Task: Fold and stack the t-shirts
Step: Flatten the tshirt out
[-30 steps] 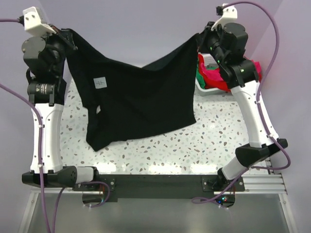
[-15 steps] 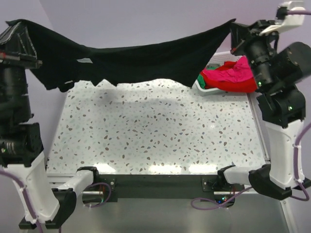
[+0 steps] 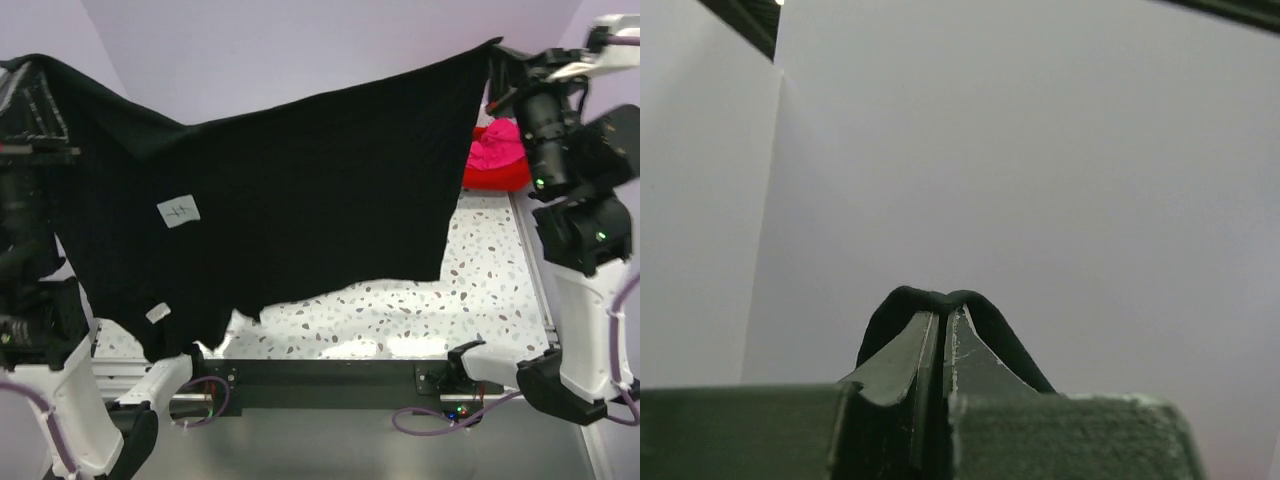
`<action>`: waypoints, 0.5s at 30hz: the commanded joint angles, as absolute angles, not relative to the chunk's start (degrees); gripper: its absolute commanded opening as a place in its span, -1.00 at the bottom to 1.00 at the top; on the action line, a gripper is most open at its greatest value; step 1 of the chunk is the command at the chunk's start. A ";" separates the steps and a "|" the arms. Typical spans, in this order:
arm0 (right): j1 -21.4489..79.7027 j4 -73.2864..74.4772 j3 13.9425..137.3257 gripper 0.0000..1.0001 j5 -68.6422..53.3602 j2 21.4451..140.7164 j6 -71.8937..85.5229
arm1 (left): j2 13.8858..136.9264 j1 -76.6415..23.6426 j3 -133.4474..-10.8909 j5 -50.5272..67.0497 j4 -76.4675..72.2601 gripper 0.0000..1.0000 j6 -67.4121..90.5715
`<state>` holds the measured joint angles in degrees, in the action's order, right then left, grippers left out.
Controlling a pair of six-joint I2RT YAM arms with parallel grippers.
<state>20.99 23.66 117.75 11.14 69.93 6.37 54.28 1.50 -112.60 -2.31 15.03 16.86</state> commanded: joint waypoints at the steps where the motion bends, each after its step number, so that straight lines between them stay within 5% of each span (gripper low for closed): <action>1: 21.00 19.17 113.22 -1.00 14.24 75.66 4.83 | 59.32 1.84 -104.35 -1.76 10.47 -1.00 14.77; 10: 19.60 13.19 108.37 -1.00 13.71 97.53 5.80 | 79.69 1.93 -87.37 -0.97 -1.56 -1.00 10.20; 12: 19.07 12.48 110.55 -1.00 14.59 105.41 6.50 | 88.10 2.11 -88.85 -0.79 -2.37 -0.66 10.46; 13: 18.90 12.65 111.87 -1.00 15.20 108.08 6.59 | 91.11 2.11 -91.90 -0.70 -1.85 -0.40 10.55; 14: 18.55 13.96 113.80 -1.00 15.47 111.41 6.59 | 94.10 2.02 -93.93 -0.44 -0.11 0.08 10.81; 15: 18.54 15.37 116.08 -0.96 15.56 114.32 6.42 | 99.79 2.02 -96.04 -0.53 2.44 0.24 11.33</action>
